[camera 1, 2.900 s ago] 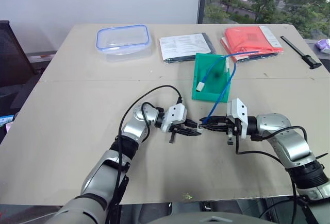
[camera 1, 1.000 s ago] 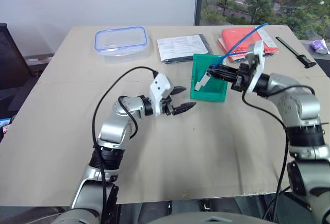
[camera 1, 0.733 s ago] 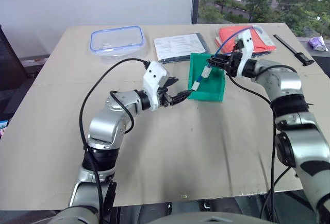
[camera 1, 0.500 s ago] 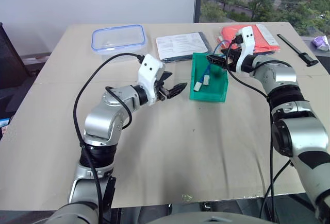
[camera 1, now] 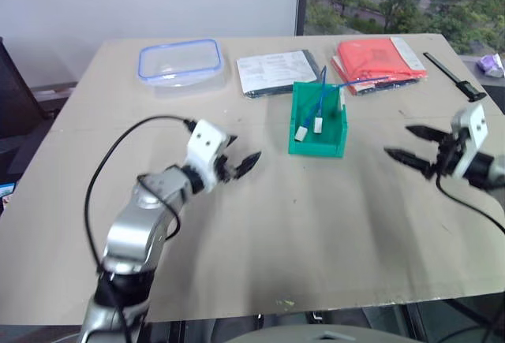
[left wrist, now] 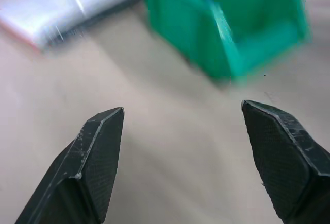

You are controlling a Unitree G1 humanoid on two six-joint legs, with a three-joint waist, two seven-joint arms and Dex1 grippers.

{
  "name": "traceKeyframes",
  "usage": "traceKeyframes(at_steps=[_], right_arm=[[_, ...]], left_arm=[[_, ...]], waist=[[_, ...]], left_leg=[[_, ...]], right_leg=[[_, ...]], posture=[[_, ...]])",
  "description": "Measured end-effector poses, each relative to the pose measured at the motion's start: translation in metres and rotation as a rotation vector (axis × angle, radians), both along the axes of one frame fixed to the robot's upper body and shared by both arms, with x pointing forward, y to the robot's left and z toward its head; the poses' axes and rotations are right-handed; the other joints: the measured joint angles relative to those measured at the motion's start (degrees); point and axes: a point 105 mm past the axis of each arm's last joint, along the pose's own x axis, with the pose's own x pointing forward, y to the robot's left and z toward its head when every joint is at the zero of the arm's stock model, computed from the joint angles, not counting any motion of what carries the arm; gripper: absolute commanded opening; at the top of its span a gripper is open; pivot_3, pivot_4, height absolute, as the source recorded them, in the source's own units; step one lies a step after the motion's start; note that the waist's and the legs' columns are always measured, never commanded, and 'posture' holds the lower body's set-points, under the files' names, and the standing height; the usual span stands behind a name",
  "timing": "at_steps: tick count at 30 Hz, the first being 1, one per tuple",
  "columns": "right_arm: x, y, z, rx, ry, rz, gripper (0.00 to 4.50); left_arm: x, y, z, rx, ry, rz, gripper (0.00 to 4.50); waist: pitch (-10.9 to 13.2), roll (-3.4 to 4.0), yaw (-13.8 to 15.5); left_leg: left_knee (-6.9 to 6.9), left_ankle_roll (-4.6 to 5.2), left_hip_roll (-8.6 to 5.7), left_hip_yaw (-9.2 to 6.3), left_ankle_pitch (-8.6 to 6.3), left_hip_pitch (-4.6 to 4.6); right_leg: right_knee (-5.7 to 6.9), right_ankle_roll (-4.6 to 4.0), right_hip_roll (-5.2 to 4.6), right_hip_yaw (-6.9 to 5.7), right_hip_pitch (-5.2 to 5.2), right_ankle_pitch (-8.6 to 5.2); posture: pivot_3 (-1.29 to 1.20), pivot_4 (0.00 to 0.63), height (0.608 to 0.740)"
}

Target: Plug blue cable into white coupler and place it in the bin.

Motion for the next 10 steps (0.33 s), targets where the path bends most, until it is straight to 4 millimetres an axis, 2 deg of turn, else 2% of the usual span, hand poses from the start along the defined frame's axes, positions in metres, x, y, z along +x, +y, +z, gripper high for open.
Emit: traceKeyframes(at_steps=[1,2,5,7,10], right_arm=[[-0.017,-0.003,-0.019,0.027,0.034,-0.014,4.47],[-0.021,-0.005,-0.026,0.036,0.05,-0.023,4.47],[-0.033,0.002,-0.031,0.071,-0.001,-0.003,4.47],[-0.044,0.008,-0.042,0.081,-0.005,0.023,4.47],[-0.054,0.015,-0.057,0.061,0.001,0.07,4.47]], left_arm=[[-0.017,0.009,-0.018,-0.003,0.048,0.033,3.73],[-0.022,0.012,-0.025,-0.003,0.073,0.045,3.73],[-0.037,0.014,-0.031,0.021,0.026,0.049,3.73],[-0.048,0.011,-0.041,0.052,0.014,0.035,3.73],[-0.056,0.007,-0.056,0.064,0.024,0.021,3.73]], waist=[[-0.01,0.01,-0.11],[0.05,0.06,-0.12],[0.09,0.05,0.02],[0.1,0.02,0.07],[0.1,0.02,0.07]], left_leg=[[0.01,0.0,0.03,0.04,0.0,0.09],[0.04,0.0,0.02,0.09,0.0,0.12],[0.12,-0.13,-0.04,0.12,0.11,0.3],[0.11,-0.15,-0.05,0.26,0.09,0.81],[0.11,-0.36,-0.14,0.35,-0.04,0.8]], right_leg=[[0.04,0.0,0.0,0.06,0.04,0.0],[0.08,-0.02,-0.01,0.09,0.04,-0.01],[0.07,-0.33,0.02,0.06,0.19,-0.06],[0.04,-0.26,-0.35,0.17,0.54,-0.14],[0.06,-0.21,-0.72,0.14,0.51,-0.16]], posture=[[0.0,0.15,0.737],[0.0,0.15,0.737],[0.0,0.15,0.737],[0.0,0.15,0.737],[0.0,0.15,0.737]])
